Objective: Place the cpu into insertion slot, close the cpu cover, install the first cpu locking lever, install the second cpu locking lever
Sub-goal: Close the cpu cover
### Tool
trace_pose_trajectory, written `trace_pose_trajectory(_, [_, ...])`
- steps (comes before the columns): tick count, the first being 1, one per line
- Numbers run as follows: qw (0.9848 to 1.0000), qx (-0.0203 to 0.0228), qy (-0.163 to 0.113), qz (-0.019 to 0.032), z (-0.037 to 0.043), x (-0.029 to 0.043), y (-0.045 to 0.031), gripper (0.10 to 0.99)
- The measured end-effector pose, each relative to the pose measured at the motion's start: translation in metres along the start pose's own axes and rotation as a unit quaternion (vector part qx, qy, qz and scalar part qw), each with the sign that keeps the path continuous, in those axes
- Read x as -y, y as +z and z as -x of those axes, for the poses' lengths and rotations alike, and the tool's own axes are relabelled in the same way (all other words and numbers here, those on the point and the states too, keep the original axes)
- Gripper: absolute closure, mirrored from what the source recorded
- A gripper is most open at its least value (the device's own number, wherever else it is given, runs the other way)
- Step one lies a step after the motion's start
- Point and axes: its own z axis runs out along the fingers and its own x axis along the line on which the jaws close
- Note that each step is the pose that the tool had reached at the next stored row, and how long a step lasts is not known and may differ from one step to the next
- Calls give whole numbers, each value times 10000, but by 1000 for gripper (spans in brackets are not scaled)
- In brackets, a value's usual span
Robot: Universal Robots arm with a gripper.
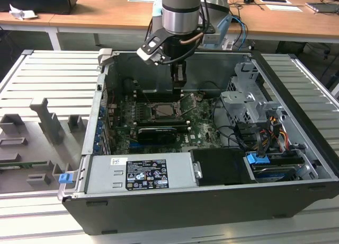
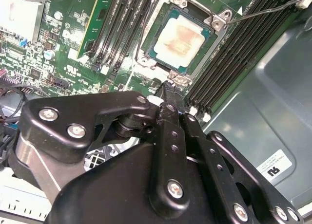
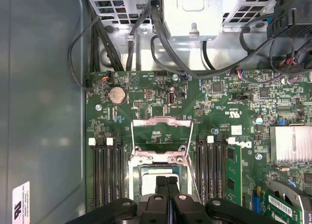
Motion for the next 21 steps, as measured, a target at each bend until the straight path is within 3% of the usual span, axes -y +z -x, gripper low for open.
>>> trace_pose_trajectory(11, [10000, 0, 0, 0, -1, -32, 1, 980])
trace_pose_trajectory(21, [10000, 0, 0, 0, -6, -149, 6, 980])
